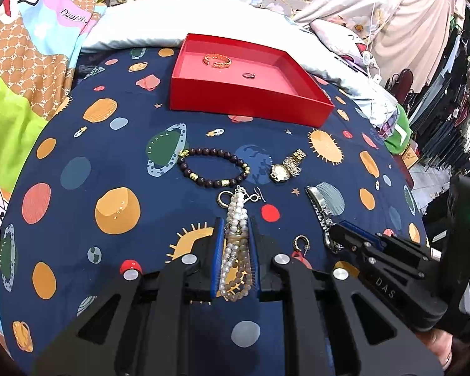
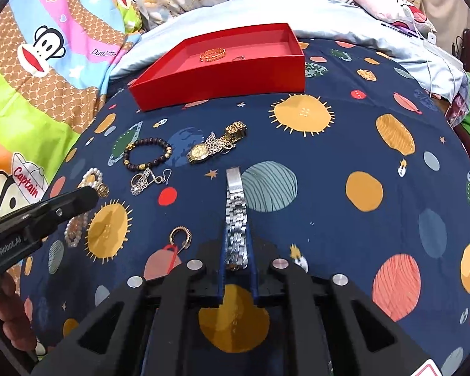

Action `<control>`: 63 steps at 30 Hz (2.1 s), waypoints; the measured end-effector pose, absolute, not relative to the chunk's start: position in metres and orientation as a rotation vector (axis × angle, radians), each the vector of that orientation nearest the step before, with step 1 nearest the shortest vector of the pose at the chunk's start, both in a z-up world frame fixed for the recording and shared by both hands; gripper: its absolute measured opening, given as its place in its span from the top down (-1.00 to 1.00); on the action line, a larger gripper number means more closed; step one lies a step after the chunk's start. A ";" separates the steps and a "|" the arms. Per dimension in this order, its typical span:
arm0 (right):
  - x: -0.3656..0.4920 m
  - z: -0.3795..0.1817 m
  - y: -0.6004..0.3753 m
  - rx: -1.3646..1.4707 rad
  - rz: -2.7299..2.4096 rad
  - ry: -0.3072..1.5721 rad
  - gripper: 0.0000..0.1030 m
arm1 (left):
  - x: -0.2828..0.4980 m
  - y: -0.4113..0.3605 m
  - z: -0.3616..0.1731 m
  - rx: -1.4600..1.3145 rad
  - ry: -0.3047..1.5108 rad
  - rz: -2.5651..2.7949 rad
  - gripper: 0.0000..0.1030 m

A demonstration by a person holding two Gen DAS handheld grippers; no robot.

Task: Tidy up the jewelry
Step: 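Grasp the silver watch band with the right tool while the left tool holds the pearls, then carry the pearl necklace with the left tool while the right tool carries the watch to the tray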

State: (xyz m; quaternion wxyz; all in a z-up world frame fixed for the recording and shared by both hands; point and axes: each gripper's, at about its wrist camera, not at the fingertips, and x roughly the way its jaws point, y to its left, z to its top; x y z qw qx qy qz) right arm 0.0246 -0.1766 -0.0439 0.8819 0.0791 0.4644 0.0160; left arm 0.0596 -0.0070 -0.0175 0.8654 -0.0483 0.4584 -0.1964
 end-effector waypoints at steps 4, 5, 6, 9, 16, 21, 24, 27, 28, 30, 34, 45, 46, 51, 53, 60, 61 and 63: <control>0.020 -0.047 -0.169 0.140 0.032 0.970 0.36 | 0.058 -0.010 -0.018 -0.098 0.965 -0.412 0.72; 0.019 -0.049 -0.168 0.131 0.028 0.972 0.36 | 0.058 -0.010 -0.018 -0.098 0.967 -0.411 0.72; 0.017 -0.050 -0.167 0.120 0.026 0.961 0.38 | 0.057 -0.010 -0.019 -0.097 0.970 -0.411 0.72; 0.016 -0.050 -0.163 0.067 0.003 0.954 0.53 | 0.057 -0.011 -0.020 -0.093 0.973 -0.410 0.72; 0.012 -0.046 -0.166 0.079 0.010 0.952 0.53 | 0.054 -0.013 -0.021 -0.094 0.974 -0.418 0.72; 0.007 -0.034 -0.170 0.114 0.022 0.932 0.53 | 0.053 -0.013 -0.020 -0.095 0.972 -0.418 0.72; 0.005 -0.027 -0.171 0.118 0.023 0.916 0.54 | 0.052 -0.014 -0.016 -0.096 0.966 -0.421 0.72; 0.004 -0.021 -0.172 0.126 0.027 0.905 0.54 | 0.051 -0.015 -0.013 -0.097 0.959 -0.425 0.72; 0.004 -0.019 -0.173 0.130 0.030 0.904 0.54 | 0.051 -0.015 -0.011 -0.098 0.957 -0.427 0.72; 0.004 -0.016 -0.174 0.136 0.031 0.893 0.54 | 0.050 -0.016 -0.010 -0.098 0.954 -0.428 0.72; 0.004 -0.007 -0.177 0.143 0.034 0.870 0.54 | 0.051 -0.017 -0.005 -0.098 0.941 -0.433 0.72; 0.026 0.036 -0.187 0.169 0.070 0.765 0.97 | 0.076 -0.023 0.035 -0.108 0.846 -0.461 0.72; 0.032 0.043 -0.189 0.174 0.083 0.752 0.99 | 0.081 -0.025 0.042 -0.105 0.829 -0.465 0.72; 0.061 0.064 -0.197 0.141 0.072 0.700 1.00 | 0.114 -0.033 0.064 -0.081 0.763 -0.454 0.72; 0.066 0.064 -0.202 0.142 0.071 0.701 1.00 | 0.122 -0.033 0.070 -0.075 0.741 -0.437 0.72; 0.058 0.013 -0.199 0.150 0.065 0.839 0.48 | 0.122 -0.031 0.058 -0.089 0.773 -0.437 0.72; 0.057 0.005 -0.199 0.164 0.068 0.862 0.48 | 0.121 -0.031 0.054 -0.088 0.781 -0.438 0.72; 0.057 -0.013 -0.197 0.185 0.064 0.897 0.48 | 0.118 -0.031 0.045 -0.090 0.804 -0.438 0.72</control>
